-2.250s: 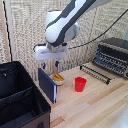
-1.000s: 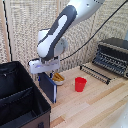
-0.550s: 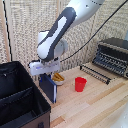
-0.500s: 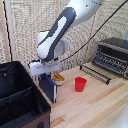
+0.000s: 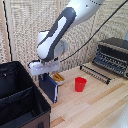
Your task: Please shift your gripper toward the book. Carefully hold the book with your gripper. Gently transport the book using your gripper to the caddy's front section. Safely let the book go into the caddy's front area.
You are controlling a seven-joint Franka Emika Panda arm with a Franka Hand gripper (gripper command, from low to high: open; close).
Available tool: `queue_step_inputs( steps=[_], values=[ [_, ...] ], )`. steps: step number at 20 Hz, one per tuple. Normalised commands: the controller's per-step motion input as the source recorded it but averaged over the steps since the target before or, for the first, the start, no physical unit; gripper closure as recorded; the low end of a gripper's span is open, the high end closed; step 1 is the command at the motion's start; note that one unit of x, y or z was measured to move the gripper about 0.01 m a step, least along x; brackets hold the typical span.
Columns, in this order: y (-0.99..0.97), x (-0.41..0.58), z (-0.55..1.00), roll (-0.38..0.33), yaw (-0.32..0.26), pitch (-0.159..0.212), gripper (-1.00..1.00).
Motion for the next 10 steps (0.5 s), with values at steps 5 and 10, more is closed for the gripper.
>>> queue_step_inputs(
  steps=[5, 10],
  values=[
    [0.00, 0.000, 0.80, 0.034, -0.059, 0.113, 1.00],
    [0.00, 0.038, 0.89, 0.000, -0.079, 0.129, 1.00]
  ],
)
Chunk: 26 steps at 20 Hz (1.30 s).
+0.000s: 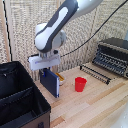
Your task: Please shift your gripper toward the book. Carefully hold the book with your gripper. Gently transport the book using your gripper to the caddy's front section. Safely let the book go into the caddy's front area.
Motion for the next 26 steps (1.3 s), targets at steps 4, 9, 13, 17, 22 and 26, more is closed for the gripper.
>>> queue_step_inputs(
  steps=[4, 9, 13, 17, 22, 26],
  values=[
    [0.00, 0.025, 0.93, 0.000, -0.097, 0.121, 1.00],
    [0.00, 0.010, 0.91, 0.000, -0.115, 0.125, 1.00],
    [0.00, 0.012, 0.85, -0.029, -0.218, 0.070, 1.00],
    [0.01, -0.026, 0.74, -0.036, -0.290, 0.003, 1.00],
    [0.01, -0.022, 0.72, -0.012, -0.318, -0.006, 1.00],
    [0.07, -0.001, 0.67, -0.002, -0.329, -0.032, 1.00]
  ],
)
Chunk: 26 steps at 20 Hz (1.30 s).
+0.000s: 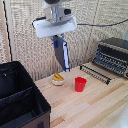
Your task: Please shift your gripper toward the book. Carefully hold the book with your gripper. Gently transport the book using your gripper to the caddy's front section. Safely let the book go into the caddy's front area.
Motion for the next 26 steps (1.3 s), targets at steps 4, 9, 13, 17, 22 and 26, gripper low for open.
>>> queue_step_inputs(
  steps=[4, 9, 13, 17, 22, 26],
  values=[
    [0.06, 0.000, 0.53, 0.000, -0.347, -0.021, 1.00],
    [0.04, 0.000, 0.41, 0.000, -0.359, -0.016, 1.00],
    [0.05, 0.000, 0.28, 0.002, -0.357, 0.000, 1.00],
    [0.12, -0.001, 0.24, 0.036, -0.340, -0.002, 1.00],
    [0.26, -0.019, 0.21, 0.071, -0.295, -0.014, 1.00],
    [0.32, -0.032, 0.20, 0.079, -0.269, -0.004, 1.00]
  ],
)
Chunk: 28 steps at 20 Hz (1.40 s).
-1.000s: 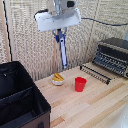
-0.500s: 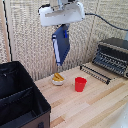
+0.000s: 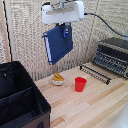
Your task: Please shift your gripper toward the book. Carefully hold the book with your gripper. Gently transport the book using your gripper to the caddy's front section. Safely let the book go into the caddy's front area.
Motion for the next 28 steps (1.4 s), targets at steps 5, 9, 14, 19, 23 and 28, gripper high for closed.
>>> queue_step_inputs(
  steps=[5, 9, 14, 19, 23, 28],
  values=[
    [0.39, -0.033, 0.18, 0.061, -0.252, -0.005, 1.00],
    [0.57, -0.019, 0.08, 0.013, -0.214, -0.007, 1.00],
    [0.76, -0.011, 0.00, 0.000, -0.144, -0.009, 1.00],
    [0.80, -0.005, 0.00, 0.000, -0.126, -0.005, 1.00],
    [0.81, -0.056, 0.02, 0.000, -0.099, 0.000, 1.00],
    [0.82, -0.103, 0.00, 0.000, -0.081, 0.000, 1.00]
  ],
)
